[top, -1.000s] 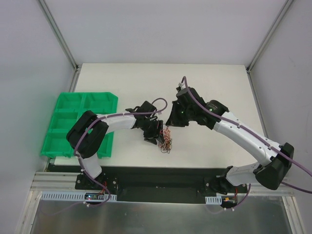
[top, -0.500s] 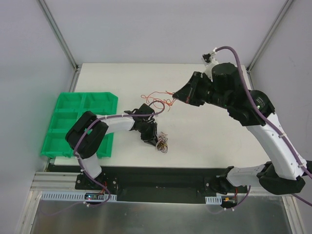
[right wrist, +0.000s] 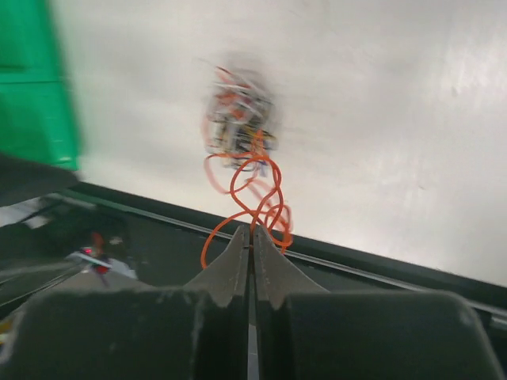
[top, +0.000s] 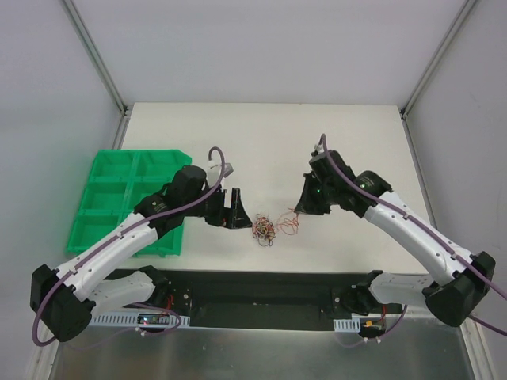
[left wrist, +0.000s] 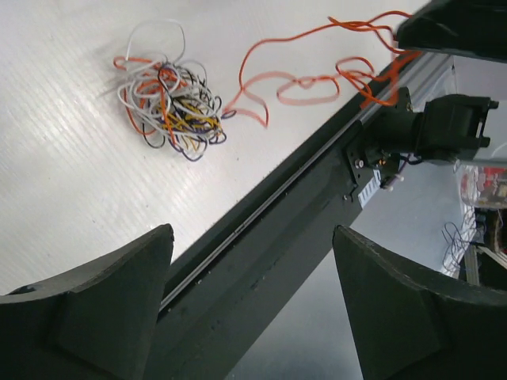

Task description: Untangle the cables

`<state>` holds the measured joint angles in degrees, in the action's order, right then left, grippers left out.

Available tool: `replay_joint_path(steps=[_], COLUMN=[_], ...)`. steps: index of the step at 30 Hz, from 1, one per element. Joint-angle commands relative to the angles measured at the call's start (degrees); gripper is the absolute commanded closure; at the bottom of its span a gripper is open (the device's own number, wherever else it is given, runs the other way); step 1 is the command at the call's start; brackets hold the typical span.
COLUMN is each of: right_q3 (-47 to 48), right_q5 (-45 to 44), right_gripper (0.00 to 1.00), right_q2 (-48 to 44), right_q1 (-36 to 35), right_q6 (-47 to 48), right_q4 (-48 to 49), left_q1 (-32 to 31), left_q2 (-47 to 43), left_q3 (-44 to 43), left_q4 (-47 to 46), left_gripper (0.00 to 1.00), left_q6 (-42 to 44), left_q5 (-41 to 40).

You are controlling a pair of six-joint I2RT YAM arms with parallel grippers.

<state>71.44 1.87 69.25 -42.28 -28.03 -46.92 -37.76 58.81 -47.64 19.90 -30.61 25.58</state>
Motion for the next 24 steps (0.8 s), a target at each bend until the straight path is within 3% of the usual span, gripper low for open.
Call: replay_joint_path(steps=[1, 4, 7, 9, 10, 17, 24], right_q3=[-8.7, -14.8, -17.4, -18.1, -18.7, -21.9, -27.8], right_q5=[-3.6, -2.8, -2.4, -2.7, -2.5, -5.0, -6.4], right_gripper=[1.0, 0.94, 0.5, 0.31, 0.27, 0.3, 0.41], right_q2=[-3.8, -2.8, -2.5, -3.4, -4.0, -6.1, -11.6], right_q1=[2.7, 5.2, 7.1, 7.7, 8.2, 10.9, 25.2], right_q6=[2.9, 5.2, 6.8, 7.1, 7.2, 2.4, -1.8], right_q4=[-0.4, -0.5, -1.6, -2.6, -2.7, -9.0, -11.4], left_q1=[0.6, 0.6, 0.5, 0.3, 0.1, -1.4, -6.4], left_q2=[-0.6, 1.3, 4.9, 6.8, 7.5, 11.6, 14.7], left_q3=[2.5, 1.1, -1.2, -2.7, -3.3, -6.5, -7.7], left_q4=[4.2, 4.2, 4.1, 4.1, 4.1, 3.0, 0.7], left_gripper=[0.17, 0.15, 0.12, 0.12, 0.11, 0.11, 0.13], left_q6=[-2.3, -1.5, -1.5, -2.1, -2.3, -3.9, -5.3], left_q5=[4.5, 6.7, 8.2, 8.9, 9.0, 9.0, 8.9])
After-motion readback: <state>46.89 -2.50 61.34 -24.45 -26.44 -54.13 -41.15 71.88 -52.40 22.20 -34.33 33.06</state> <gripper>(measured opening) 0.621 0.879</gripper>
